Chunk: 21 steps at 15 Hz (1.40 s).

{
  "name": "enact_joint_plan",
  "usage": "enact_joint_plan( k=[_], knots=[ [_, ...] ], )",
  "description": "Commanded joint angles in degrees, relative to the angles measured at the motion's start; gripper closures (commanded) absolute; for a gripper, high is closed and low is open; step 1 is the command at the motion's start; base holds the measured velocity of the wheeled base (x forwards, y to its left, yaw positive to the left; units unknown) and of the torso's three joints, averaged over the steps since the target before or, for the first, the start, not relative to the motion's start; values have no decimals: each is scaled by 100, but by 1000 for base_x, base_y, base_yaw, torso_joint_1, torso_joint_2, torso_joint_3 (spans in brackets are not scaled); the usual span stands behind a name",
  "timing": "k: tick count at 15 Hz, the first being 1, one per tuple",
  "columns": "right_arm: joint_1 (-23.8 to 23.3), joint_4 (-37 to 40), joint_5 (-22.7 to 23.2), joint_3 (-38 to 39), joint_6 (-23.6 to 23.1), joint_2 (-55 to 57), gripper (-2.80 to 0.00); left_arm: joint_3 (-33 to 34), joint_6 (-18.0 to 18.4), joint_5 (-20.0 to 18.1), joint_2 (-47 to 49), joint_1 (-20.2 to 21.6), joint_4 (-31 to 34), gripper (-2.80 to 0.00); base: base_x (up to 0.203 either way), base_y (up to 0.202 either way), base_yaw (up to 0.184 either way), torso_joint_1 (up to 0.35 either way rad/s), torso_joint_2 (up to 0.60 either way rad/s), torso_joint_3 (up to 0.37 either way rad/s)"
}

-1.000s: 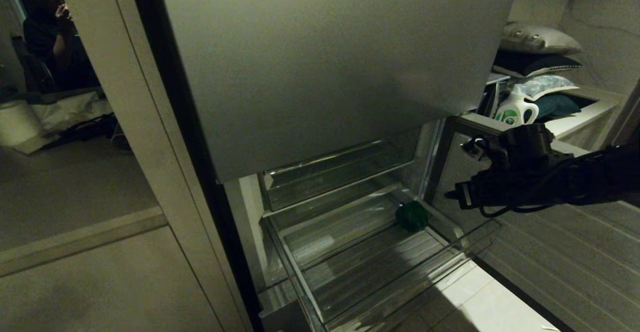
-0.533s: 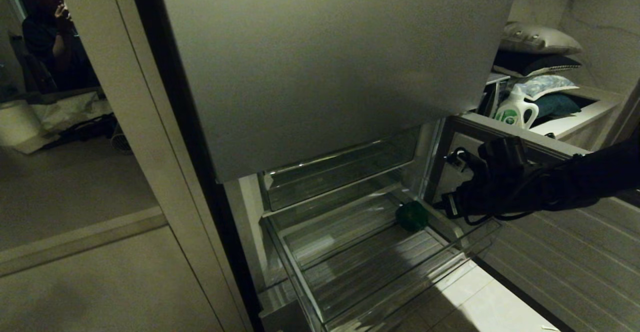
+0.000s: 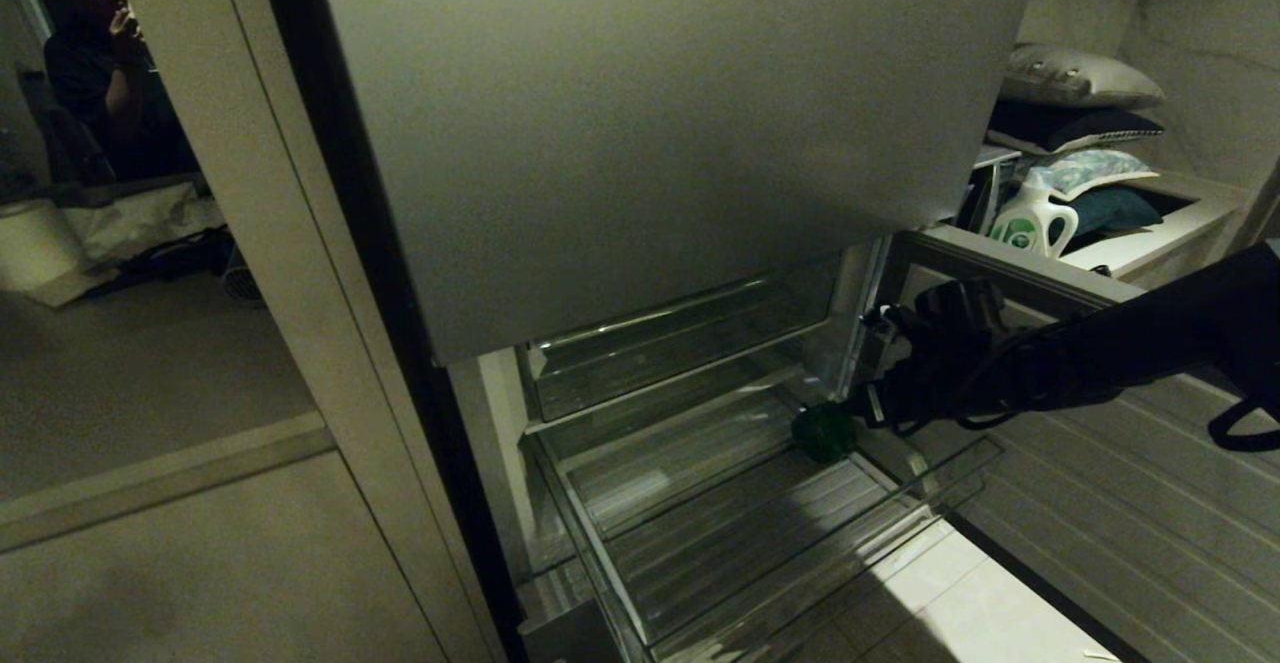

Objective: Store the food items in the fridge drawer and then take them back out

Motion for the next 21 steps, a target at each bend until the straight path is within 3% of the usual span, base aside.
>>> enact_joint_plan(
  k=[1, 10, 16, 21],
  knots=[
    [-3, 36, 3, -137, -8, 131, -280, 0, 1, 0, 11, 0, 0, 0, 0, 0, 0, 0, 0, 0],
    [2, 85, 16, -708, 17, 580, -280, 0, 1, 0, 11, -6, 0, 0, 0, 0, 0, 0, 0, 0],
    [-21, 106, 331, -712, 69, 603, -280, 0, 1, 4, 11, 0, 0, 0, 0, 0, 0, 0, 0, 0],
    [-49, 120, 328, -580, 91, 268, -280, 0, 1, 1, 11, -6, 0, 0, 0, 0, 0, 0, 0, 0]
  ],
)
